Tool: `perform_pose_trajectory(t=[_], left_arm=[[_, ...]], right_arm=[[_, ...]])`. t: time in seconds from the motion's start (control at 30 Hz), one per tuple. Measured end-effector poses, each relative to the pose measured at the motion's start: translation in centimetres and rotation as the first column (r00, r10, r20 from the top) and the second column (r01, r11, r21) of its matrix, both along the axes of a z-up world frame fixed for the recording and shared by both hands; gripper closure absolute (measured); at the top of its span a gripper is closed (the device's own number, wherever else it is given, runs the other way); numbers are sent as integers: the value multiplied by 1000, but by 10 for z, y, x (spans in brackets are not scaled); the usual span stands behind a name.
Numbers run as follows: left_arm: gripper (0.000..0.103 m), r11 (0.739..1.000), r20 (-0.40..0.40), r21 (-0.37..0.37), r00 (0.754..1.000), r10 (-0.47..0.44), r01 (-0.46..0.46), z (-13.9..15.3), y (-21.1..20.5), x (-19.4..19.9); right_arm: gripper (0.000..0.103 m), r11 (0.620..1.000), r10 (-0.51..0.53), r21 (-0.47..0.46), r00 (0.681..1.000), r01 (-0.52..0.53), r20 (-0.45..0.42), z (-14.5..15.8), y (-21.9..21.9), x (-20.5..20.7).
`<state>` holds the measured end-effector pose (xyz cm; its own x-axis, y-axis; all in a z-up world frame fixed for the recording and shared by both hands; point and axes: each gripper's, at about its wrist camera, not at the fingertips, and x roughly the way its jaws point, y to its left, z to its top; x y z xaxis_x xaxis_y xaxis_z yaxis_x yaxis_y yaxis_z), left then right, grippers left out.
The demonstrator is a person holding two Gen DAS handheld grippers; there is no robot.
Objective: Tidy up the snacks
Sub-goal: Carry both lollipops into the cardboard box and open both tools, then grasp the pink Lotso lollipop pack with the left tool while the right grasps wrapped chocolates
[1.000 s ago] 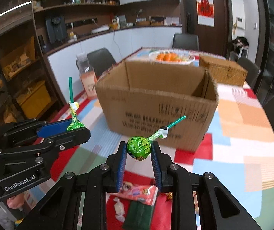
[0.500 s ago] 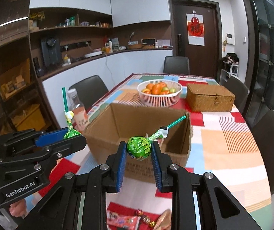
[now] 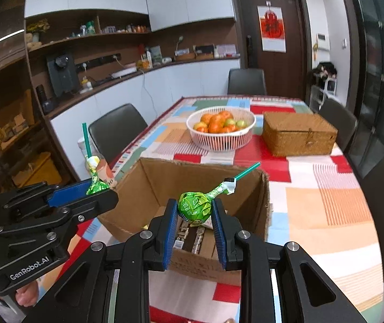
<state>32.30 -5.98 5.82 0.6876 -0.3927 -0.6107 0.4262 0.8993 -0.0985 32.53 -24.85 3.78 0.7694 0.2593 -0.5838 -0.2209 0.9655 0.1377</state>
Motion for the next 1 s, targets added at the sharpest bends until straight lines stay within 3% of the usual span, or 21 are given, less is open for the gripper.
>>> perform_pose_trajectory(t=[0.23,0.3,0.33,0.37,0.43,0.63,1.0], left_arm=[[76,999,-69,34,997,17,-15,-16,-2,29],[54,998,-65,47,997,36,-33,-16,-1,26],[48,999,-48,35,998,32,-30,-15,2,21],[44,999,-30,31,999,25,-25,-14,3,15],[44,997,-5,65,1000,31,-31,-13,2,4],[44,996,44,92,999,11,-15,-10,1,-34],[40,991,45,118,997,-61,55,-18,-14,-89]], right_arm=[[76,999,-2,-32,999,1,-40,-12,6,24],[76,999,-17,-51,999,15,-43,-13,7,28],[69,997,-32,-68,998,28,-50,-14,8,28],[56,995,-56,-81,997,51,-51,-16,7,26],[49,994,-71,-87,997,69,-27,-15,6,19],[49,991,-65,-116,998,66,10,-15,-2,-15],[46,987,-25,-156,1000,26,12,-20,-9,-71]])
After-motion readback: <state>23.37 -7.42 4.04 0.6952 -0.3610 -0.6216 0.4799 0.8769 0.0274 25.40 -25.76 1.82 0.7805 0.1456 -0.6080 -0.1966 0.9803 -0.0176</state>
